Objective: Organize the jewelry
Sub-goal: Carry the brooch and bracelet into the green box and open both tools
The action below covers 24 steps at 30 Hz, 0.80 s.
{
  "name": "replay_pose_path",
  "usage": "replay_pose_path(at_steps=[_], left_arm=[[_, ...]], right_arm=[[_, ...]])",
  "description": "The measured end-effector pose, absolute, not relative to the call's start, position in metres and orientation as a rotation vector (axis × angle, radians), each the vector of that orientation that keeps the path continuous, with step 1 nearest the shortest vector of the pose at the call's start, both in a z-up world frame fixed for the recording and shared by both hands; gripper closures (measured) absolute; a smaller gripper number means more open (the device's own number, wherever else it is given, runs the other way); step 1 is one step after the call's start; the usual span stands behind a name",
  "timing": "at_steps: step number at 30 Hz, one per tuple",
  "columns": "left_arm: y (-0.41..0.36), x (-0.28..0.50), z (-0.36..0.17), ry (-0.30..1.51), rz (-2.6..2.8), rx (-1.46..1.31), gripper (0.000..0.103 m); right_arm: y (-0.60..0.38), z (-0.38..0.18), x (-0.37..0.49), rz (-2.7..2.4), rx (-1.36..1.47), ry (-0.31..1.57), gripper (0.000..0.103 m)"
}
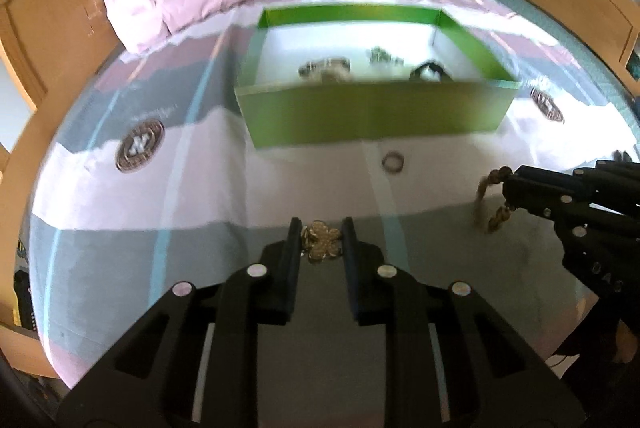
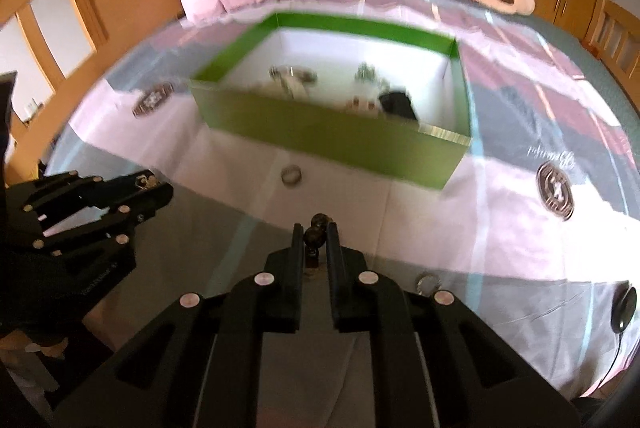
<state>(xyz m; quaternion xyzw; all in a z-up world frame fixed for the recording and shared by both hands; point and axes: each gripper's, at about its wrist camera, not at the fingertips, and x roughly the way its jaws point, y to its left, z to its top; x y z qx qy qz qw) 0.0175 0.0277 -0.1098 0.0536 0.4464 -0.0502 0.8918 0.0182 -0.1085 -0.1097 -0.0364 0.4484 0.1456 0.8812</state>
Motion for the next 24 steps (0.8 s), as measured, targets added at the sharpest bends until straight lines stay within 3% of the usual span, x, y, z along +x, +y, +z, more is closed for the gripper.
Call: replay_pose_path(at_steps=[14,18,24], left_arm=[[0.028,0.083,0.014,0.715,-0.128,0.108,0.083],[0.027,0.123,0.028,0.71,-0.144,0.082,0.083],[0.022,0.189,0.009,0.774,-0.129,0.075,0.083]], right_arm=[[-0.137,0.023,0.064,0.301,-0.018,0.65,0.092],[-0.142,0.03,0.1,0.28,-0.006,0.643,0.092],[-0.149,-0.004,0.167,0.198,0.008,0.7,0.092]])
